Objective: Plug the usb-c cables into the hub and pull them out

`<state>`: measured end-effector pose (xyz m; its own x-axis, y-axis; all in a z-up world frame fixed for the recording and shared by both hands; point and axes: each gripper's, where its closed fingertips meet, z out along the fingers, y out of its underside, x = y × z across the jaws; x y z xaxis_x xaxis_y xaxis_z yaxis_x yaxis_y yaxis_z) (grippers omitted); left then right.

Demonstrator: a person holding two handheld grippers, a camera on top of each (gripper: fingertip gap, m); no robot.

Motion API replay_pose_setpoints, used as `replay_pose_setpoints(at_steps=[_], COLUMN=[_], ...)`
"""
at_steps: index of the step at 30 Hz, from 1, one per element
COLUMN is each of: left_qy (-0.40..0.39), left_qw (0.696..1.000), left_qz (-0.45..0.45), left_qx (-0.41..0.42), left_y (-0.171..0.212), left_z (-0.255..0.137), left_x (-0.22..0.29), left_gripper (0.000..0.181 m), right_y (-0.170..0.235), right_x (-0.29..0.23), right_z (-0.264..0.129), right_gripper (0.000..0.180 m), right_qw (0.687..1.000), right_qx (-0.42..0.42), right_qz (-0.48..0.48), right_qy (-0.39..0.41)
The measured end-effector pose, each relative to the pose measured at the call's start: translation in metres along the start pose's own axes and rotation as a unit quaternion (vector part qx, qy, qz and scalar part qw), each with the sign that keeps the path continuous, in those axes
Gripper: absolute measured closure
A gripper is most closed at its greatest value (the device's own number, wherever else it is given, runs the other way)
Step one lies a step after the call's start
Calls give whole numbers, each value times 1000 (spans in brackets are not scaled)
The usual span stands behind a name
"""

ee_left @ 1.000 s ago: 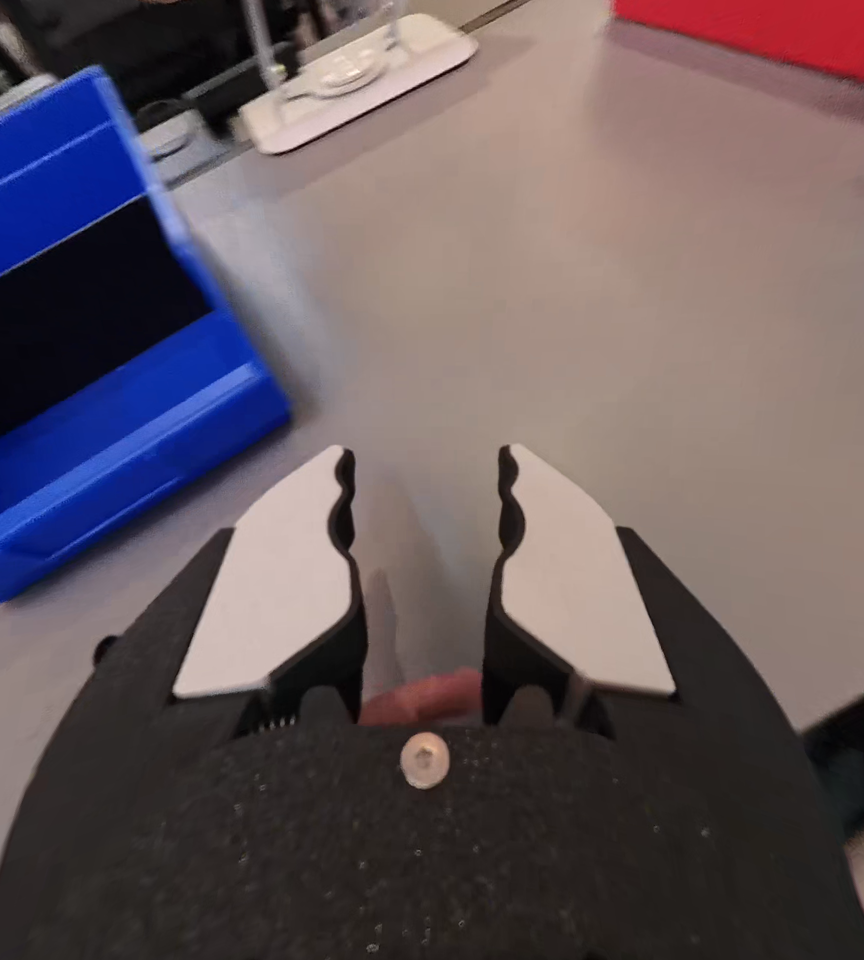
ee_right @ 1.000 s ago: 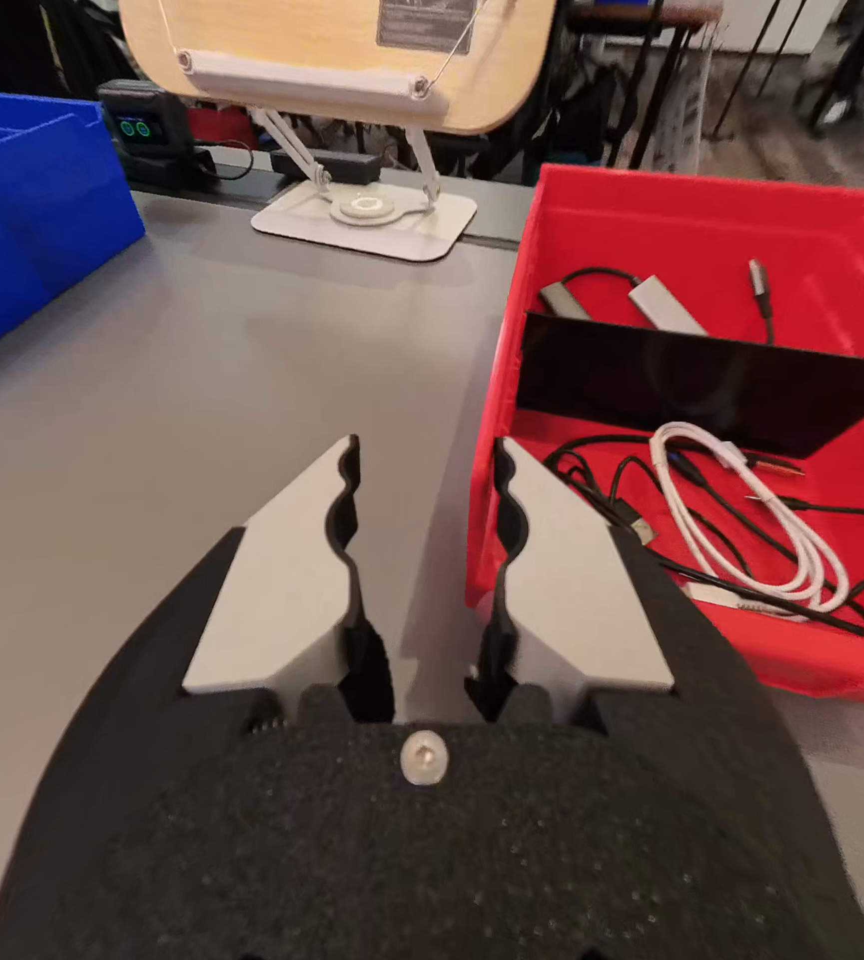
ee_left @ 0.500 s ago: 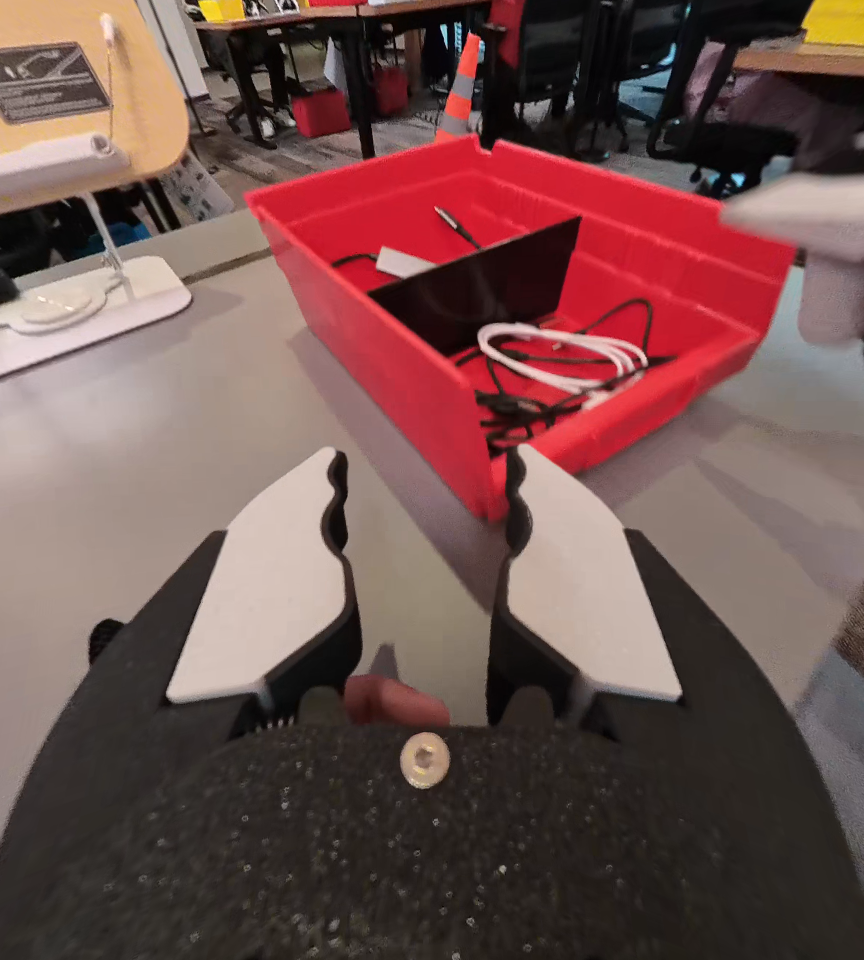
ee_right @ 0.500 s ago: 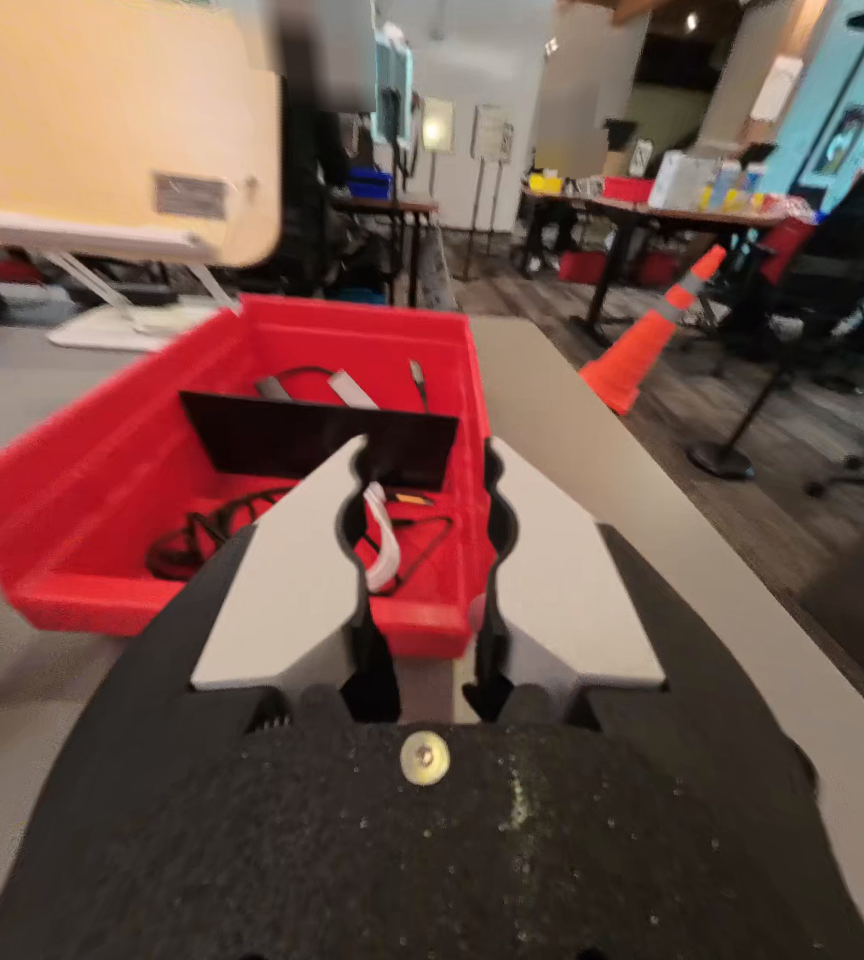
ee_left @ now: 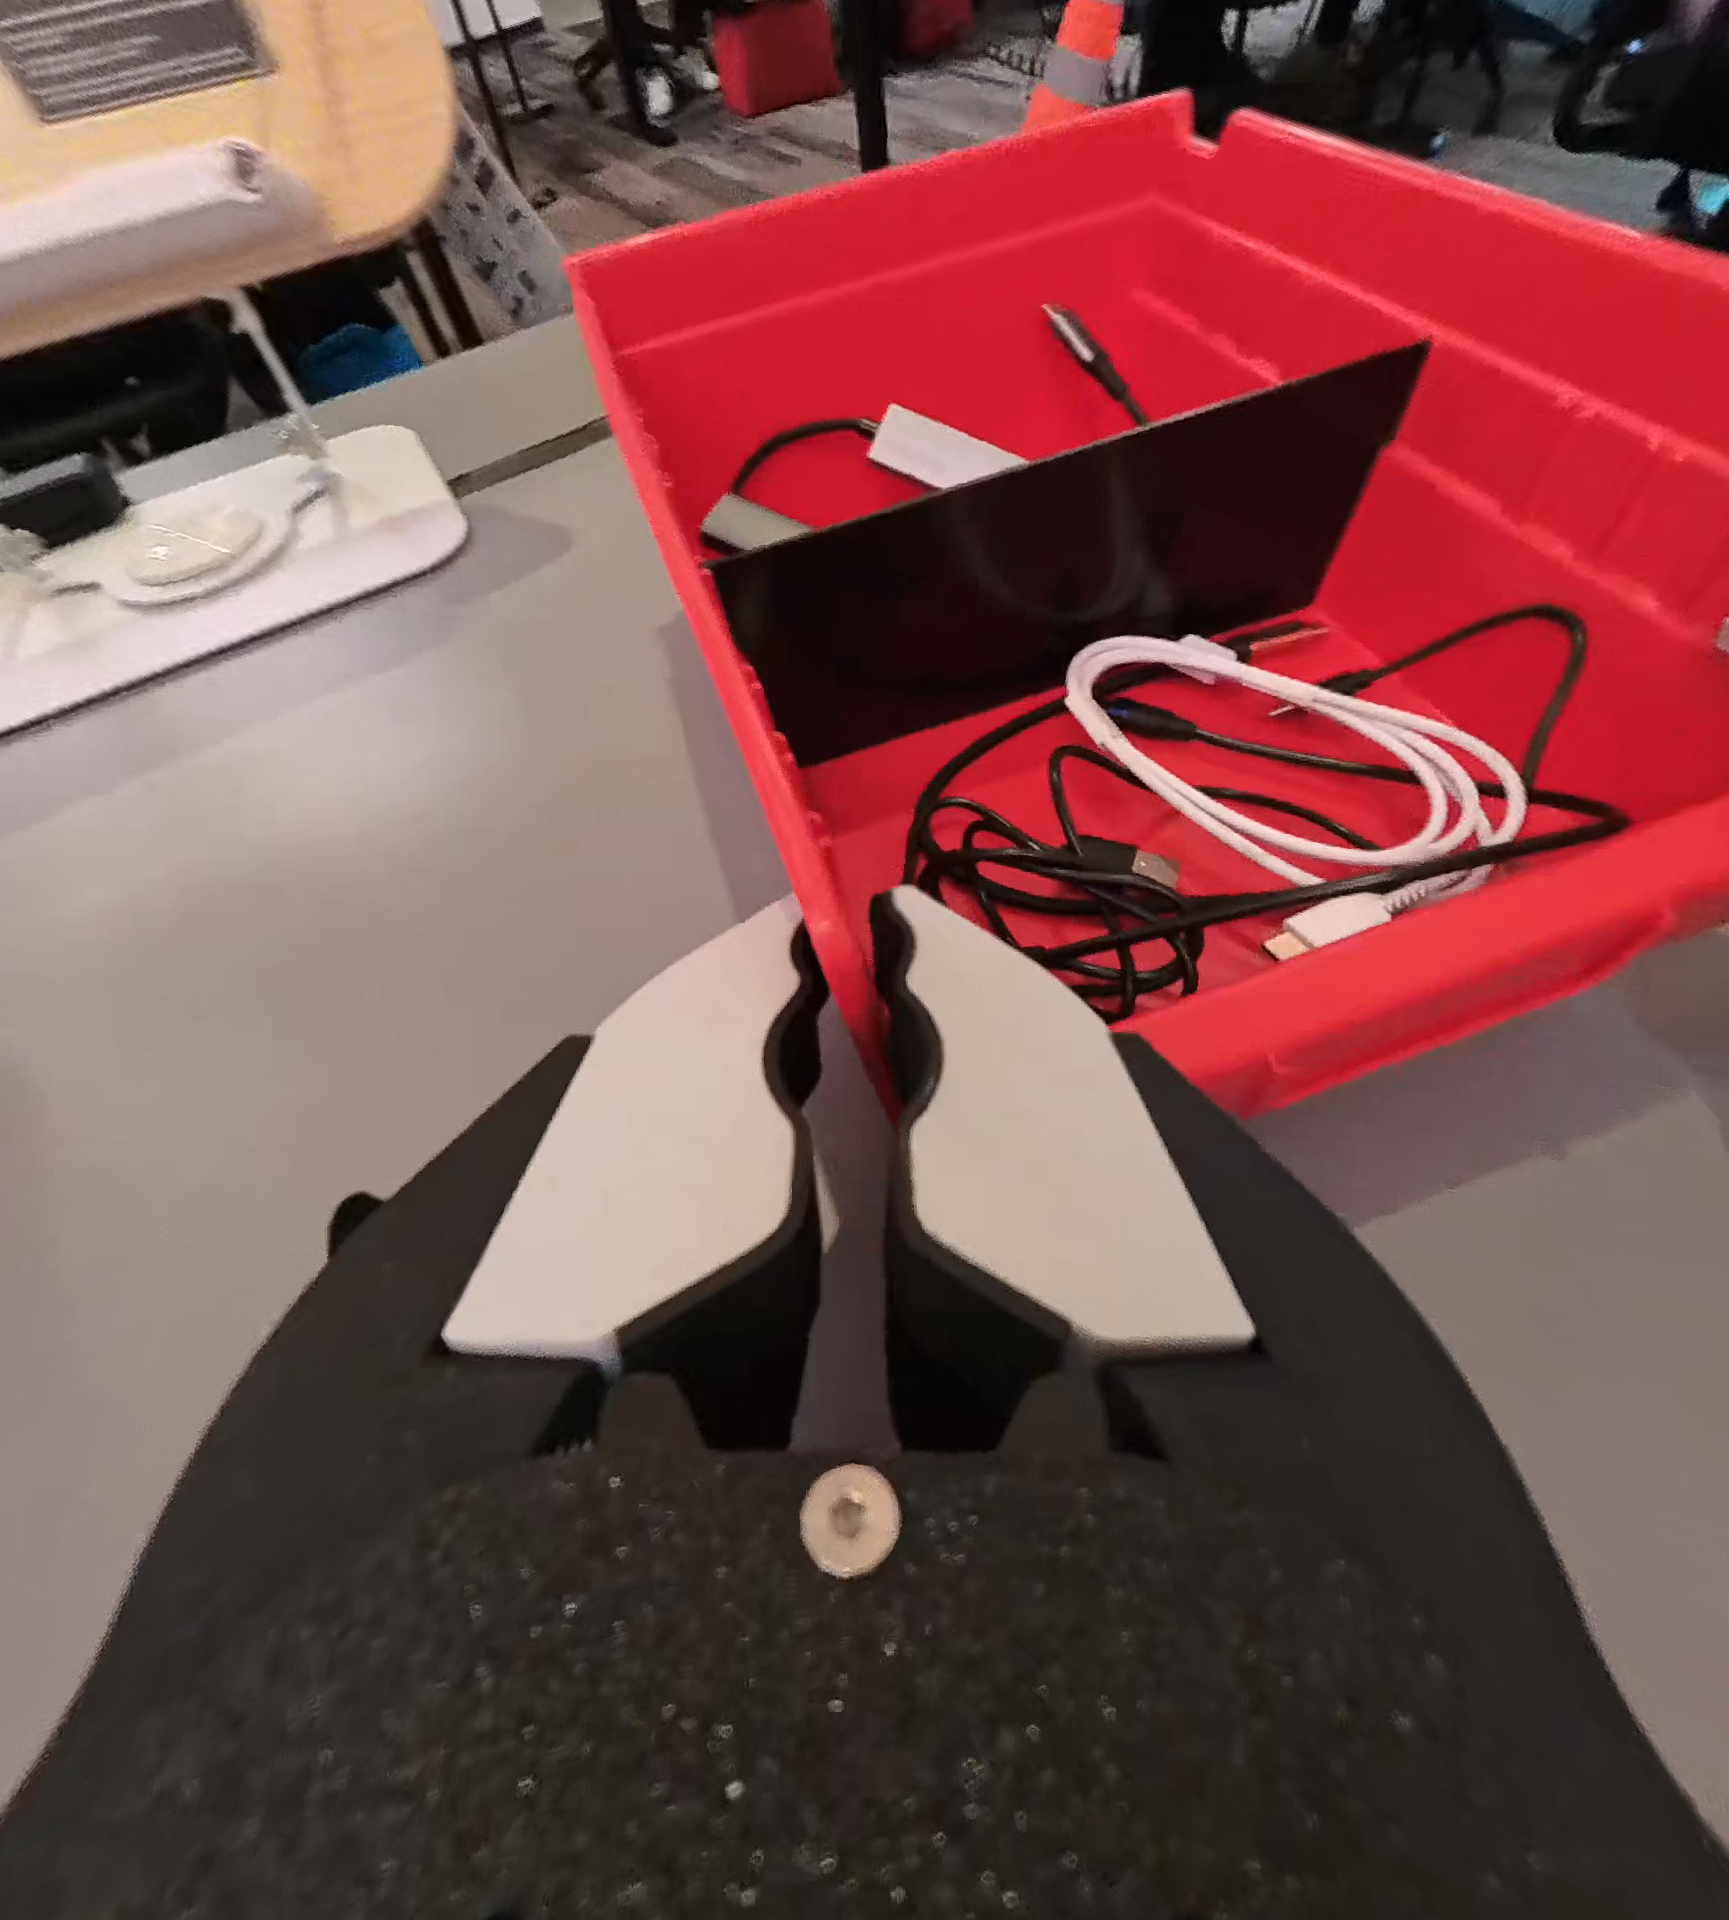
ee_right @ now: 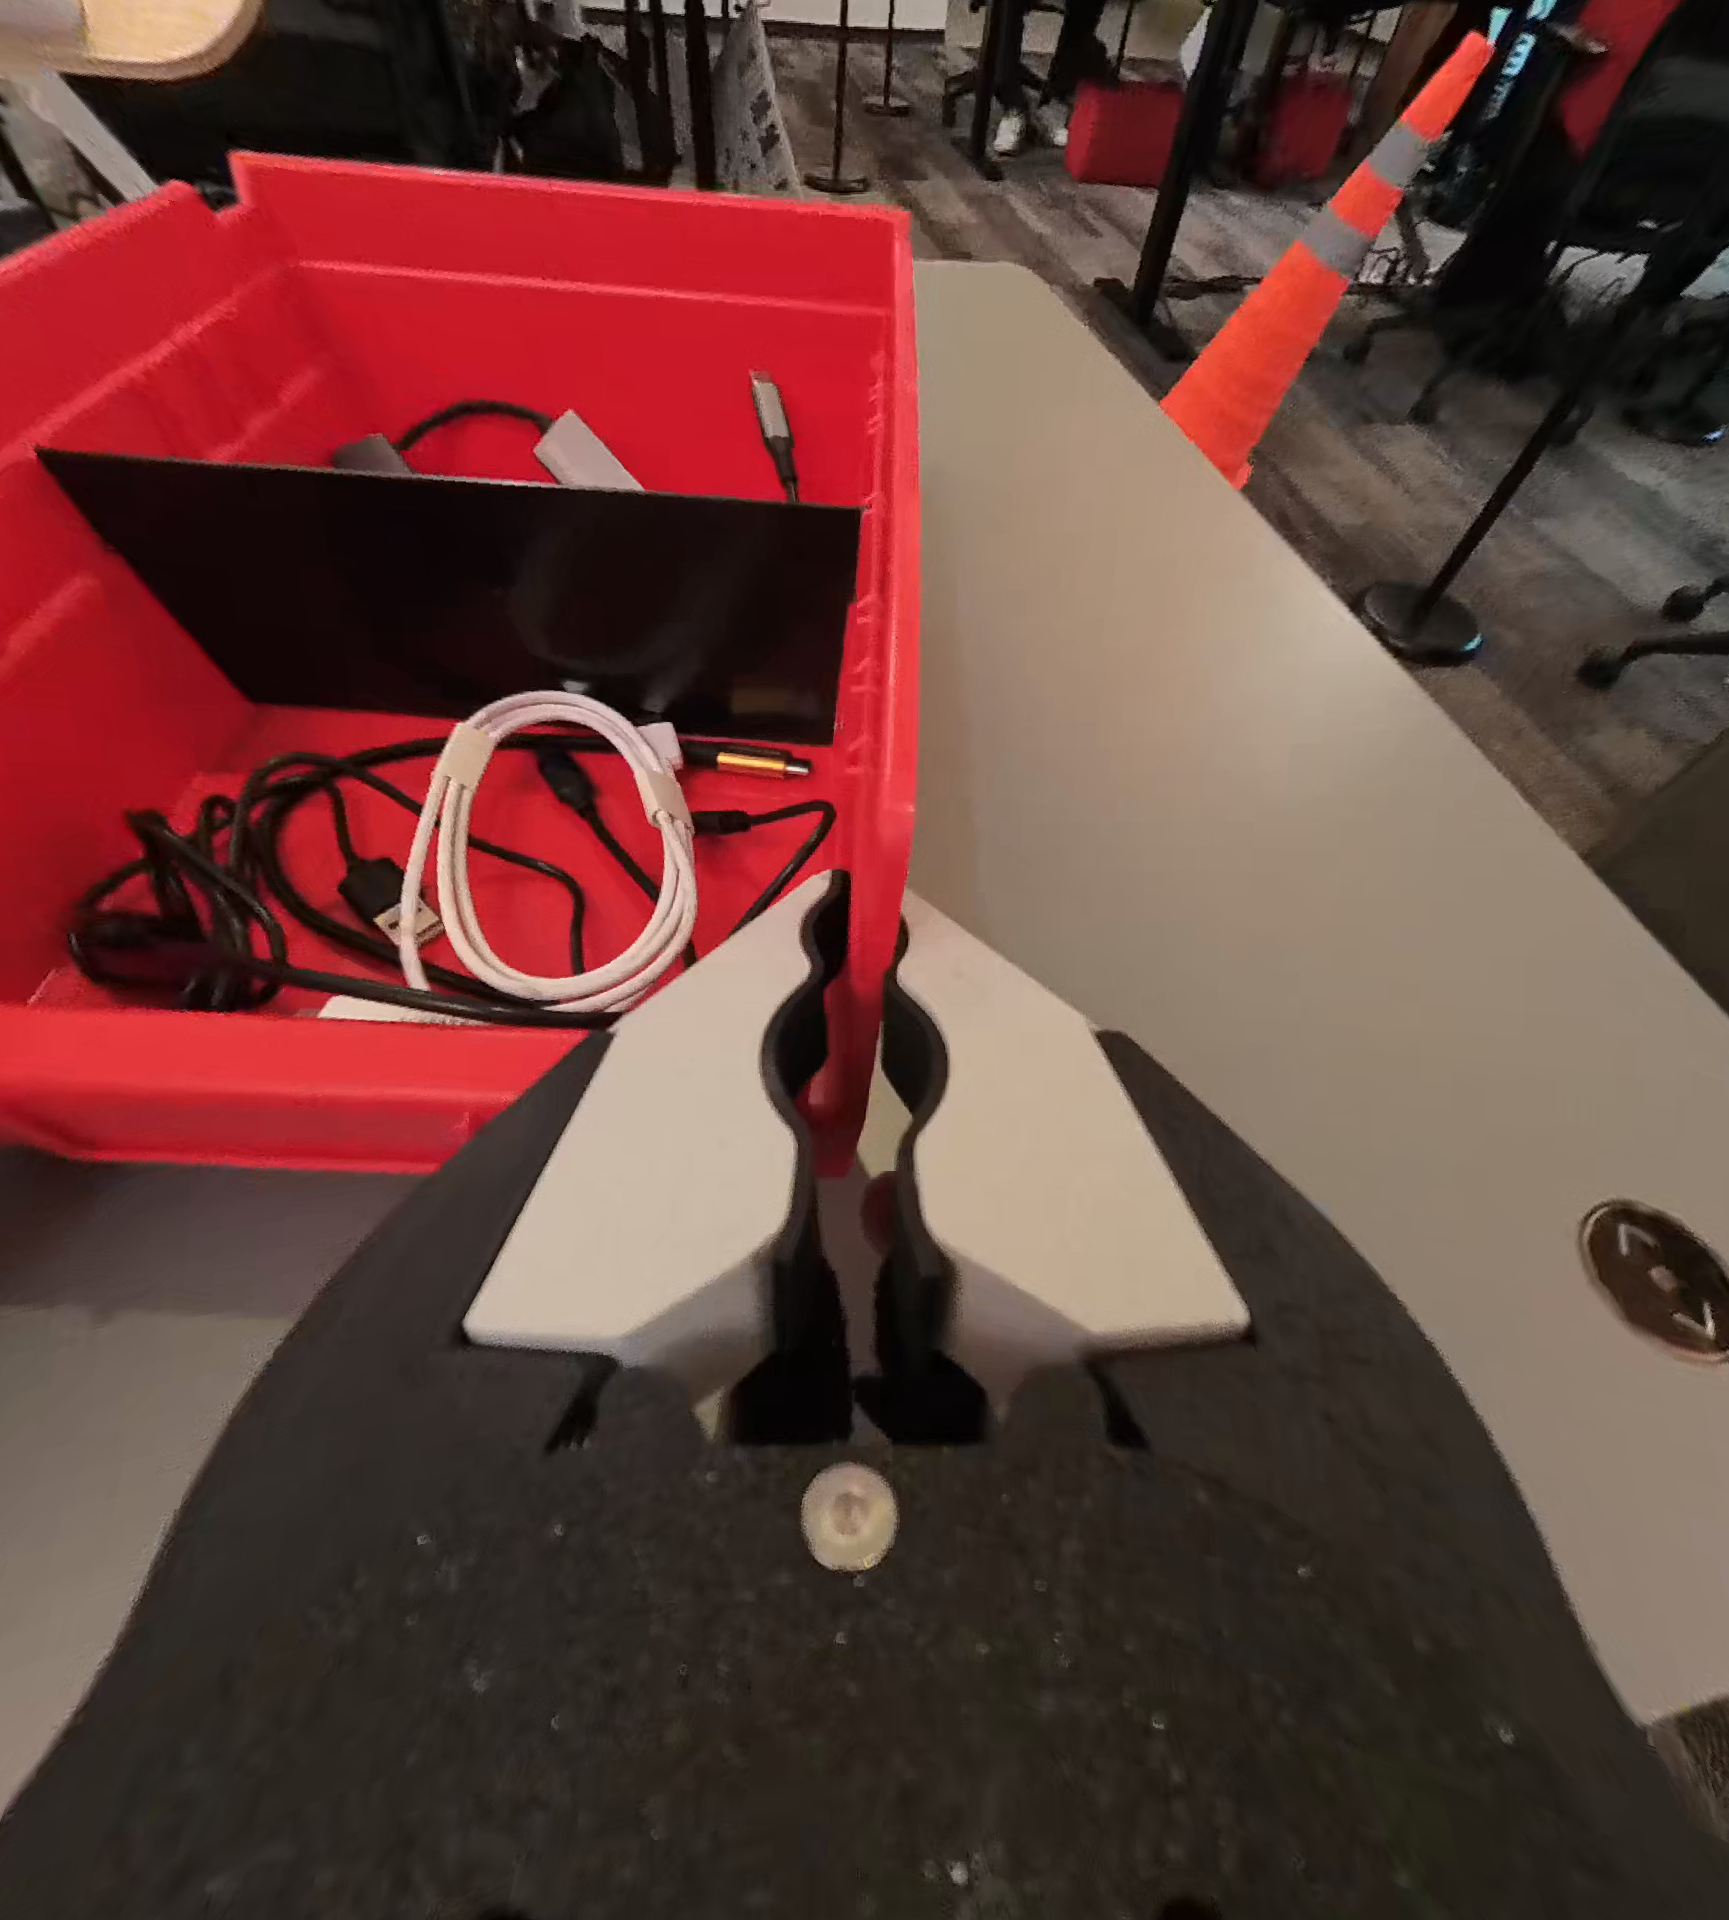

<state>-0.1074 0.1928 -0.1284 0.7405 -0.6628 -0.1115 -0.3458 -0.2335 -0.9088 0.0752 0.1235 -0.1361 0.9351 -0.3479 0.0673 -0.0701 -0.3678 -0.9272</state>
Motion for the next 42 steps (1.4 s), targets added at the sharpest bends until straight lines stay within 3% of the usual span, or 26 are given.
replay_pose_setpoints(at_steps=[1, 7, 11, 18, 23, 24, 26, 29, 32, 38, 42], left_qy=[-6, -73, -100, -142, -142, -133, -82, -36, -29, -279, -257], left_qw=[1000, 997, 994, 987, 984, 985, 990, 990, 987, 952, 951], left_qz=[-1, -4, -30, -69, -102, -106, -110, -134, -154, -127, -169], left_qx=[5, 39, 28, -8, -16, -20, -34, 13, 47, 17, -28], left_y=[-2, -15, 0, 40, 59, 60, 56, 30, 19, 92, 126], left_z=[-3, -26, -43, -71, -70, -70, -73, -104, -150, -253, -239], left_x=[-8, -72, -123, -194, -204, -202, -189, -182, -208, -377, -417], left_gripper=[174, 175, 175, 176, 175, 172, 147, 139, 133, 131, 133], right_y=[-3, -43, -57, -34, -25, -24, -23, -21, -26, -11, -4], right_x=[-6, -61, -119, -213, -232, -232, -231, -229, -218, -214, -233], right_z=[-3, -2, 11, 30, 34, 34, 32, 5, -36, -110, -125], right_gripper=[178, 178, 179, 178, 177, 177, 175, 156, 152, 152, 152], right_qw=[1000, 998, 997, 990, 985, 985, 981, 967, 951, 919, 915], right_qx=[2, 61, 61, 22, 24, 20, 18, 10, 36, 45, 54], right_qz=[0, -12, -18, -56, -82, -80, -71, -54, -64, -24, -45], right_qy=[5, -8, -48, -129, -147, -153, -180, -250, -299, -390, -397])
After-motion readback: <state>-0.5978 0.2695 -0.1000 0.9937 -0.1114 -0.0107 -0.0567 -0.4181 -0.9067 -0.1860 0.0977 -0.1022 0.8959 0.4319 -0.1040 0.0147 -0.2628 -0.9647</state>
